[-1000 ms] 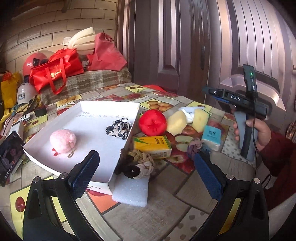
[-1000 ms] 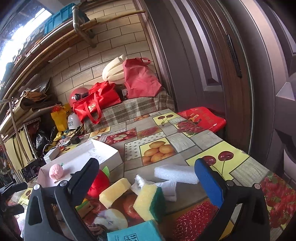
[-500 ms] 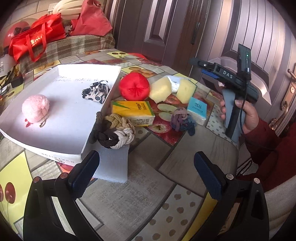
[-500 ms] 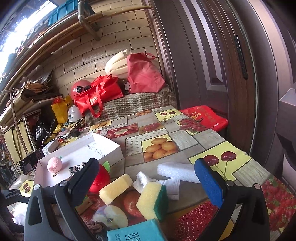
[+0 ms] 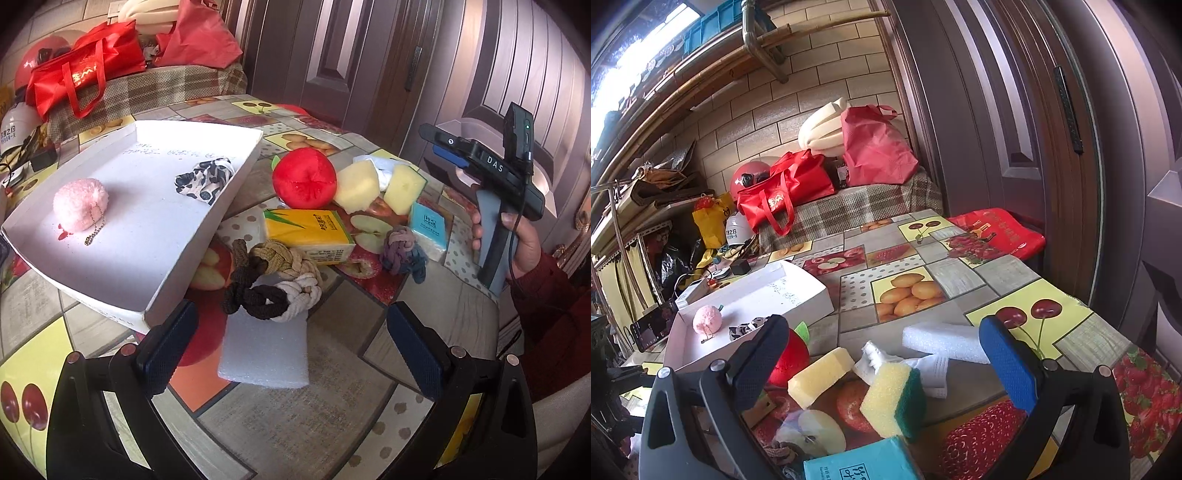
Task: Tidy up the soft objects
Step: 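Move the left gripper to the braided hair ties and grasp them, then grasp the blue tissue pack with the right gripper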
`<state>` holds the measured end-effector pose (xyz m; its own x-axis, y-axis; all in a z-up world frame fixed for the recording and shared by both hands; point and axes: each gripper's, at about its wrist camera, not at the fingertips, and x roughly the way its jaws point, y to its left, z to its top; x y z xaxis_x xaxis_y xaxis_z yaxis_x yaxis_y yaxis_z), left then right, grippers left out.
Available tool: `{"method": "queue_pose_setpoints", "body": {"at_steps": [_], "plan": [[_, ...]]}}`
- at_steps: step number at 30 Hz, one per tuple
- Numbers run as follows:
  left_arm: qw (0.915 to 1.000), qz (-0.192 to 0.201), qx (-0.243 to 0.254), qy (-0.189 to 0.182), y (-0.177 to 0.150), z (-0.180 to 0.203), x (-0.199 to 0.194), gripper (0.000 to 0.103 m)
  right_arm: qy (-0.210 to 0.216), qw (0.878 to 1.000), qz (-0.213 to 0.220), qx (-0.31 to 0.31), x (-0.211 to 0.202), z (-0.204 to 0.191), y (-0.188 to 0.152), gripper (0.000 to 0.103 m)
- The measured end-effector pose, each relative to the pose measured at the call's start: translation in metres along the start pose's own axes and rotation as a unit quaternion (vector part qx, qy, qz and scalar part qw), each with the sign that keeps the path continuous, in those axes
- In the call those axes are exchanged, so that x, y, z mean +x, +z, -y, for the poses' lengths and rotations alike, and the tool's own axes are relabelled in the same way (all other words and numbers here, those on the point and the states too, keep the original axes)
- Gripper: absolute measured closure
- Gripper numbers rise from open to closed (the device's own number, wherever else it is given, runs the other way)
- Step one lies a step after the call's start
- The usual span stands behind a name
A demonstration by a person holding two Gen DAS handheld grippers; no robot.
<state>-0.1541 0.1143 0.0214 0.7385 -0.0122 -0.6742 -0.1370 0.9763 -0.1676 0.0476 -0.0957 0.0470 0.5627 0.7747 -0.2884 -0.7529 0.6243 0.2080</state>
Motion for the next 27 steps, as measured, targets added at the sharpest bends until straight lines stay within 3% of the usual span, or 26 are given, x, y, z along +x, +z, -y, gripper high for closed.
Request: {"method": "queue_pose_setpoints", "body": {"at_steps": [3,7,10,13,15,18,24,27], "plan": [[0.9997,-0.013,-0.002,0.02,0.001,0.004,0.006,0.001,0.0,1.0,0.0,-0.001,0.0,0.0,0.0,0.0],[0.9997,0.013,-0.015,0.01,0.013,0.004,0.004,0.001,0.0,1.0,0.0,-0.001,0.0,-0.001,0.0,0.0],[0.9992,0.005,-0.011,0.038,0.022,0.007,0.013,0.001,-0.001,1.0,-0.001,-0.001,0.0,-0.001,0.0,0.0],[0.9981,-0.013,-0.011,0.06,0.026,0.007,0.028,0.018,-0.001,1.0,0.001,-0.001,0.0,-0.001,0.0,0.0],[0.9976,-0.025,-0.016,0.063,0.023,0.004,0.035,0.054,-0.001,1.0,0.001,-0.001,0.001,-0.001,0.0,0.0],[0.9976,0.001,-0.026,0.065,0.018,0.0,0.025,0.061,-0.001,1.0,0.001,-0.003,0.001,-0.001,0.0,0.0],[0.9914,0.07,-0.028,0.107,0.005,-0.012,-0.024,0.062,0.029,0.999,0.005,-0.013,-0.001,-0.003,0.001,0.0],[0.9848,0.087,-0.06,0.138,-0.004,-0.033,-0.039,0.062,0.049,0.998,-0.03,-0.024,0.001,0.0,0.0,0.0]]}}
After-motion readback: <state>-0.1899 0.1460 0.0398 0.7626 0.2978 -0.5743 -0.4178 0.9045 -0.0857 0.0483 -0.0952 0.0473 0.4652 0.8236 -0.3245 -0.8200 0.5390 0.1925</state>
